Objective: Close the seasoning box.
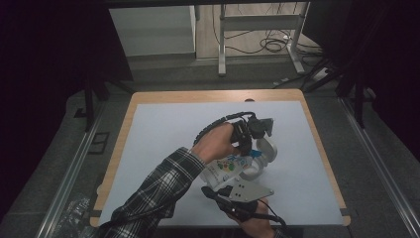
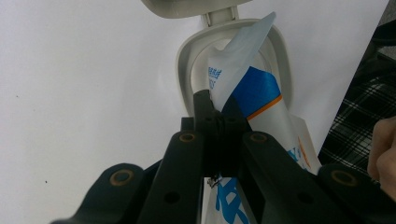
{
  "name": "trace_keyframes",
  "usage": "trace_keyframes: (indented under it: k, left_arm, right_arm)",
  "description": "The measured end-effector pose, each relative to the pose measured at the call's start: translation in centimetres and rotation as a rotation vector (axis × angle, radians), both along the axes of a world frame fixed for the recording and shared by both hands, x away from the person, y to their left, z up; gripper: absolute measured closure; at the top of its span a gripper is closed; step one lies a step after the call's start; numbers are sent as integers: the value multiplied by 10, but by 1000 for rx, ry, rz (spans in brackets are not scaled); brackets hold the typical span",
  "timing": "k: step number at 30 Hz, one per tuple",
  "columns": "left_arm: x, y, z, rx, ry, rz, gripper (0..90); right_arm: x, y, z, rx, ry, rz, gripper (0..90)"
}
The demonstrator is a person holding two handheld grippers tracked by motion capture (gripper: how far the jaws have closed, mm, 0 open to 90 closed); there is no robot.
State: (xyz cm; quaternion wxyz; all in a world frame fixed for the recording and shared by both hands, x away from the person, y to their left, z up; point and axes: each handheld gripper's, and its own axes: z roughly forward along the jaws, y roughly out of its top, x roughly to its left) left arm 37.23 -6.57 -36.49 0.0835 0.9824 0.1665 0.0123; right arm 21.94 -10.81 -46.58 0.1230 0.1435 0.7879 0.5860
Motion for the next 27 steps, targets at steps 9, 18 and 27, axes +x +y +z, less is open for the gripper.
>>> trace_keyframes:
  k: [9,18,27]
  left_arm:
    - [1,3,0,-31,6,6,896]
    - [1,9,2,-62,5,18,897]
    - [1,15,2,-113,13,28,896]
  right_arm:
    - [2,2,-5,-23,18,-7,893]
    - [5,6,-12,-57,30,-11,893]
    - [8,6,-17,-79,32,-24,893]
